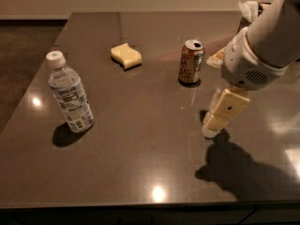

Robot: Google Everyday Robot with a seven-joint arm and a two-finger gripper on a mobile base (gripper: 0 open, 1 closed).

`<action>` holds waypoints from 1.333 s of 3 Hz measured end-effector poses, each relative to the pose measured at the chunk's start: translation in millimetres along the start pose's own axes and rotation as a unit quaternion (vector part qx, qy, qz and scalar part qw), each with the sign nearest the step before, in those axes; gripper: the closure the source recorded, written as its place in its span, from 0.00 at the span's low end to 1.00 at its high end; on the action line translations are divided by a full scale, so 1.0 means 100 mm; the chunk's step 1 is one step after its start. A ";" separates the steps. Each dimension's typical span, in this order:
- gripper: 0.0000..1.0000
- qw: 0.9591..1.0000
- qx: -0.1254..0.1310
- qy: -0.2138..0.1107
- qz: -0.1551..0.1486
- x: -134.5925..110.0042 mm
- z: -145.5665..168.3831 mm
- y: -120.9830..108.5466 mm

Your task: Pick blue plastic bottle

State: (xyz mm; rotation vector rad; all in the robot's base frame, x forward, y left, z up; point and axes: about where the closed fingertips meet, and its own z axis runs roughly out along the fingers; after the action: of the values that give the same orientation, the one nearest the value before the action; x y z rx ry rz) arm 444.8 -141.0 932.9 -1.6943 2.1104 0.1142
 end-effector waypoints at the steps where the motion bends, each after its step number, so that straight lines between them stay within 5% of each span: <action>1: 0.00 0.998 -0.004 -0.064 -0.006 -0.40 0.29 0.17; 4: 0.00 0.982 0.014 -0.188 -0.026 -1.39 0.63 0.23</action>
Offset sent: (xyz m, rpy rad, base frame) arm 0.0054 0.1190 -0.0220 0.3192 -0.1091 0.0685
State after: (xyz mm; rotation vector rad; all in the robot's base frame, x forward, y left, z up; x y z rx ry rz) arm 462.5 12.1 923.5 -1.5674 1.7805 0.3582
